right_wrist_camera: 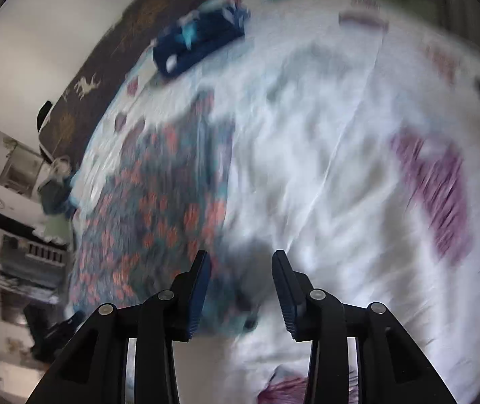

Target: Fold small clothes

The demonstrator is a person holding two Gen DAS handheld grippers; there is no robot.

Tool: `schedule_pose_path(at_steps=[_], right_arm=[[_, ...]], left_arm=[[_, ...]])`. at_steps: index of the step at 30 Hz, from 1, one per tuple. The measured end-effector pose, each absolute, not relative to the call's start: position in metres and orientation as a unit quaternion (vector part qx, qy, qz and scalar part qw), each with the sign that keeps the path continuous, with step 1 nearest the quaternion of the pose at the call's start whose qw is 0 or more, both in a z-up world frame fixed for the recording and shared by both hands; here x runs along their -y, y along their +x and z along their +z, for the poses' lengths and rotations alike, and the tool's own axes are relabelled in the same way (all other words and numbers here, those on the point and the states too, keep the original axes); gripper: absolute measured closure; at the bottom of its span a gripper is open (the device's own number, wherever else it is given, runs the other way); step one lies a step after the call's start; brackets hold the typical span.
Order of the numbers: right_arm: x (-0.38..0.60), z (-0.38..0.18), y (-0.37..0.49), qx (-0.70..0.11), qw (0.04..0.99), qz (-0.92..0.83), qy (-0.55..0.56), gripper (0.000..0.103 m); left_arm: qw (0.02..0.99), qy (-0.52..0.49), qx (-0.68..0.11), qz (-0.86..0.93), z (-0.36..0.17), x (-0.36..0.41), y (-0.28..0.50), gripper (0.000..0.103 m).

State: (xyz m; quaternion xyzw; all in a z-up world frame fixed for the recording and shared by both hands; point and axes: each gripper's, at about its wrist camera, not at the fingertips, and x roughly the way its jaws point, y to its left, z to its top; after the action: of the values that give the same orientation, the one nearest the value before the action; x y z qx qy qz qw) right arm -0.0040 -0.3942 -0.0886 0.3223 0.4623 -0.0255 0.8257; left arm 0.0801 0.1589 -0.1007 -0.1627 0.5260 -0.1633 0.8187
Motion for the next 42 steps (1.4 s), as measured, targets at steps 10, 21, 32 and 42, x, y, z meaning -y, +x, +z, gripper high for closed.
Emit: schedule_pose_path(at_steps=[10,21,32,42], right_arm=[[0.37,-0.062,0.121,-0.445,0.87,0.005,0.21,0.055],[0.383,-0.11,0.187,-0.476,0.851,-0.003,0.22,0.082],[0.392,-0.114,0.186,-0.447,0.875,-0.093,0.163,0.091],[0.397,-0.094,0.084,-0.452,0.859,0.005,0.241,0.036]], left_arm=[[0.878,-0.057,-0.434,-0.192,-0.05,-0.084,0.165,0.056],[0.87,-0.027,-0.482,-0.099,-0.115,-0.078,0.267,0.062],[0.908,-0.003,-0.419,-0.003,-0.105,-0.098,0.251,0.09],[0.856,-0.116,-0.483,-0.141,-0.094,-0.142,0.169,0.035]])
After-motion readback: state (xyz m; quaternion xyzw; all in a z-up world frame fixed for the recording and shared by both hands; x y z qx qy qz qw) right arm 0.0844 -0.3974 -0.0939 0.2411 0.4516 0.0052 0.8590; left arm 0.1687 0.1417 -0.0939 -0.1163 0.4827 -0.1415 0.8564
